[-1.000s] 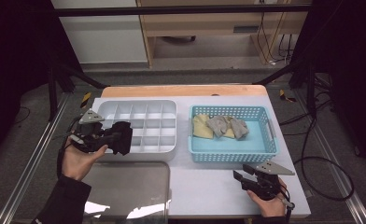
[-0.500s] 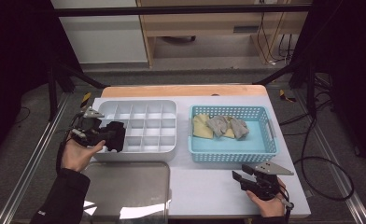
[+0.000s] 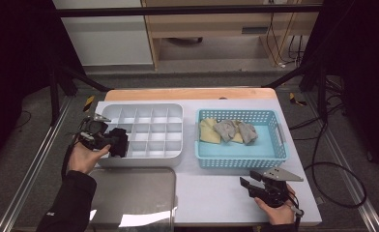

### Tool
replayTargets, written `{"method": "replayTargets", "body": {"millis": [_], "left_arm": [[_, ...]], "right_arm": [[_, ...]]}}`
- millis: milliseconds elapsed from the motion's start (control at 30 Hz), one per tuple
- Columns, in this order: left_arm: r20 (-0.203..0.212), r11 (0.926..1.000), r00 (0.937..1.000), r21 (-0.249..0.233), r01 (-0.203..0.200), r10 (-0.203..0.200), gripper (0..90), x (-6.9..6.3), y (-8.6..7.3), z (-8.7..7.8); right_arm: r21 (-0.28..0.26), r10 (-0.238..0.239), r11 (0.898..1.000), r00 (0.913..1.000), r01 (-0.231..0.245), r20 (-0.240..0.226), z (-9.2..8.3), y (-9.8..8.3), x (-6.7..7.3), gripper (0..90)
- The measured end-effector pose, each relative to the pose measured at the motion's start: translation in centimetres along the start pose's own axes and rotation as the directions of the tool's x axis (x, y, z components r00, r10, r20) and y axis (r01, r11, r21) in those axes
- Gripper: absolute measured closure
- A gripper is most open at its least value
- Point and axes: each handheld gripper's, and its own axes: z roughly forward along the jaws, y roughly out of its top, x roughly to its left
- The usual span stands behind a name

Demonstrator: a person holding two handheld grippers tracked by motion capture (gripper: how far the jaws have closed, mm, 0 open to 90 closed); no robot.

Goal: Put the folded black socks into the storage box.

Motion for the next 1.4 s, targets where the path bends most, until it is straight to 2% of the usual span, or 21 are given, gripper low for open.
{"method": "replayTargets", "body": {"millis": [133,300,433,567,1400], "left_arm": [[-0.008,0.9997,0.9999,0.021,-0.01,0.01,69.5,-0.2,-0.2,0.8],[-0.019,0.9994,0.9997,0.032,-0.016,0.017,69.6,-0.3,-0.4,1.1],[-0.02,0.9994,0.9998,0.035,-0.009,0.009,69.6,-0.4,-0.9,1.4],[-0.007,0.9993,0.9999,0.037,0.011,-0.01,69.7,-0.2,-1.4,1.7],[0.021,0.9955,0.9995,0.092,0.023,-0.025,70.1,-0.3,-1.5,2.7]], "right_arm": [[0.002,-0.004,1.0,1.0,0.004,0.0,0.1,0.0,0.0,49.0],[-0.001,-0.005,1.0,1.0,0.005,-0.002,0.1,0.1,0.1,49.1],[0.002,-0.003,1.0,1.0,0.003,-0.004,0.1,0.0,0.1,49.1],[0.004,-0.004,1.0,1.0,0.004,-0.006,0.2,0.0,0.2,49.1],[0.016,-0.012,1.0,0.9998,0.012,-0.015,0.8,0.0,0.5,49.1]]}}
